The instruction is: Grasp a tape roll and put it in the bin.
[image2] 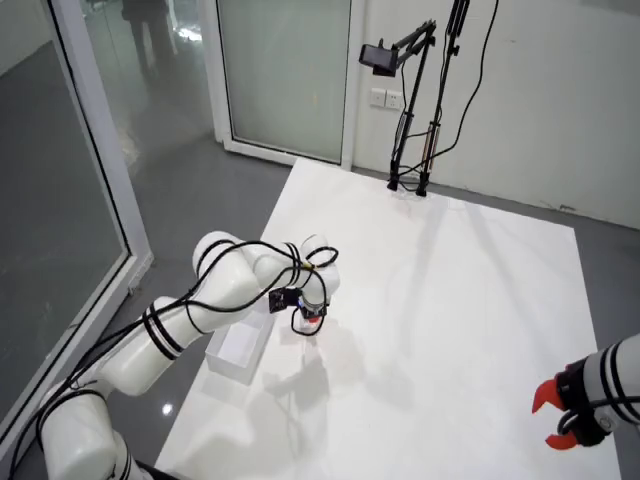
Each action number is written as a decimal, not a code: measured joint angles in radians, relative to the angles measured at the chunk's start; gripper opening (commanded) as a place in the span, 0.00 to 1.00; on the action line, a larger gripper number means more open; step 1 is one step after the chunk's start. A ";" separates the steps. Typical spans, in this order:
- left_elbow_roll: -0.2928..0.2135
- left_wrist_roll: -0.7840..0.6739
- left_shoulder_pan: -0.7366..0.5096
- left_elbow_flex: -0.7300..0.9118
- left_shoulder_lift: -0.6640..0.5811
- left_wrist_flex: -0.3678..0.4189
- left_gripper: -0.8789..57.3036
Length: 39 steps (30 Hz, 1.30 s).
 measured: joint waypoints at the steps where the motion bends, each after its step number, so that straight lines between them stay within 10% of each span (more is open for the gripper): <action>1: 0.000 0.005 -0.002 -0.014 0.000 0.011 0.00; 15: -0.004 0.056 -0.035 -0.116 -0.092 0.199 0.00; 39: -0.036 -0.044 0.050 0.464 -0.608 0.287 0.00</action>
